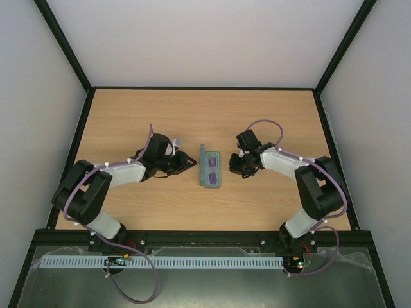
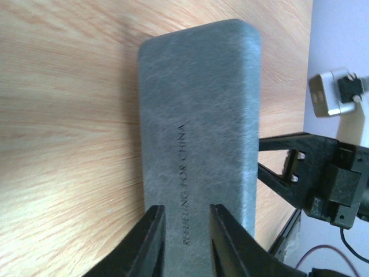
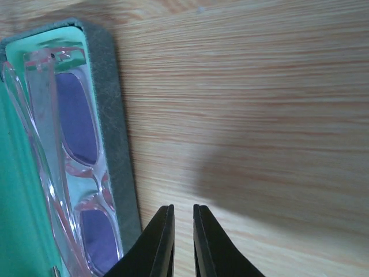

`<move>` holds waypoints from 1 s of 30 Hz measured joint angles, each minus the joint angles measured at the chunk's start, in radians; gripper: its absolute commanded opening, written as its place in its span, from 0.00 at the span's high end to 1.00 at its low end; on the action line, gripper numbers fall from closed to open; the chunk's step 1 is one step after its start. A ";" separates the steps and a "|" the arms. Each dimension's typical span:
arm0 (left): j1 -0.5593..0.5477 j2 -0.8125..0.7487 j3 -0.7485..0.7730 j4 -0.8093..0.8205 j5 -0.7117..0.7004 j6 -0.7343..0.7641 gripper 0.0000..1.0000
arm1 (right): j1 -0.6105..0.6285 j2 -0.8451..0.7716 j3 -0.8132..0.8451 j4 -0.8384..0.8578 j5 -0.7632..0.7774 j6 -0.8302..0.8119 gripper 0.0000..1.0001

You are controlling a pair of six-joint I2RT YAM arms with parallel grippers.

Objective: Organize the sunglasses
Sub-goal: Close the sunglasses case at the center of the board.

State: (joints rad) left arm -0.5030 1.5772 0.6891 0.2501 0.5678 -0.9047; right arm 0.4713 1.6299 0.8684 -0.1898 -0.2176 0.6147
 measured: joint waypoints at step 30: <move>-0.150 0.181 0.177 -0.029 -0.055 -0.013 0.50 | 0.019 0.014 -0.070 0.134 -0.082 -0.006 0.74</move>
State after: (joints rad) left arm -0.6533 1.7580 0.8661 0.2207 0.5133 -0.9180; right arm 0.4900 1.6444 0.7982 -0.0559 -0.2993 0.6086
